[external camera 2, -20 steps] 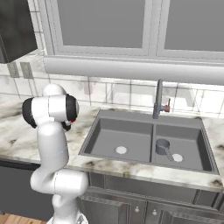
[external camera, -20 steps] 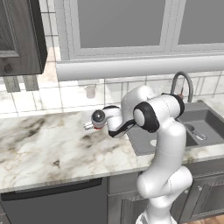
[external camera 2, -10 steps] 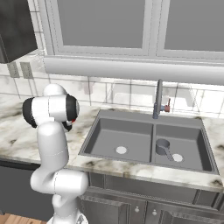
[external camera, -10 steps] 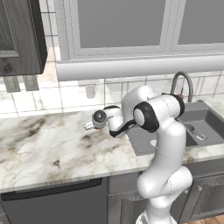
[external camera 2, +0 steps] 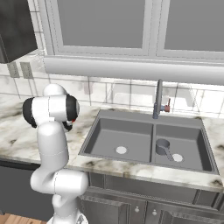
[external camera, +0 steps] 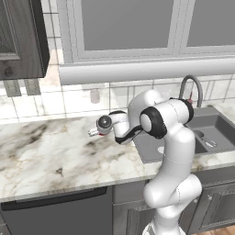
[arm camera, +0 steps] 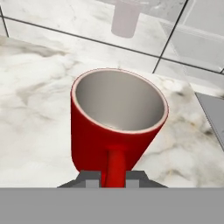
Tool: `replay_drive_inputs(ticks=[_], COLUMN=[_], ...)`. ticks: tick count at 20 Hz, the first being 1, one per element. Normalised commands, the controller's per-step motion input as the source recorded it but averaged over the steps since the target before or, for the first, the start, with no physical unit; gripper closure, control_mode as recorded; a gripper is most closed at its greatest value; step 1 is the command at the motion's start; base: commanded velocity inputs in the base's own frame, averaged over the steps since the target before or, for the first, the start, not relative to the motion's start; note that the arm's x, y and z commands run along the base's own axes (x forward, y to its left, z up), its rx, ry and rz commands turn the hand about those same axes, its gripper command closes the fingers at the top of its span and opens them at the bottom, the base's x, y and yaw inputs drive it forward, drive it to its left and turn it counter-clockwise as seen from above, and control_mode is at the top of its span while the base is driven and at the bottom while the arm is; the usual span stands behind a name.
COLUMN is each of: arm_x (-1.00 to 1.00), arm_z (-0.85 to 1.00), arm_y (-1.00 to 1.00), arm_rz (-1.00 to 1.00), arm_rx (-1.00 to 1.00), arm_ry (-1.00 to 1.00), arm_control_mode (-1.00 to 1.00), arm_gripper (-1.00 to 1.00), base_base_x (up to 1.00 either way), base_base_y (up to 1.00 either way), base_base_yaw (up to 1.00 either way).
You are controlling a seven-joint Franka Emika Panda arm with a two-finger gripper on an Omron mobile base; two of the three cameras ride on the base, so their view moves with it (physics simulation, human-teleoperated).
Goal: Move any existing items from the left basin to the right basin for drying. Then move the mug from the counter to the left basin of the sink for washing.
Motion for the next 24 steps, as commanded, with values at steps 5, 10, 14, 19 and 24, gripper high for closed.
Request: replay_drive_inputs(ticks=[5, 10, 14, 19, 24], arm_x=[0.01, 0.0, 0.0, 0.0, 0.0], arm_z=[0.0, 0.0, 0.0, 0.0, 0.0], arm_y=[0.0, 0.0, 0.0, 0.0, 0.0], arm_rz=[0.0, 0.0, 0.0, 0.0, 0.0], arm_rx=[0.0, 0.0, 0.0, 0.0, 0.0], arm_ry=[0.0, 0.0, 0.0, 0.0, 0.0], arm_control_mode=[-1.0, -1.0, -1.0, -1.0, -1.0], arm_gripper=[1.0, 1.0, 1.0, 1.0, 1.0], base_base_x=[0.0, 0.0, 0.0, 0.0, 0.0], base_base_y=[0.0, 0.0, 0.0, 0.0, 0.0], base_base_yaw=[0.0, 0.0, 0.0, 0.0, 0.0])
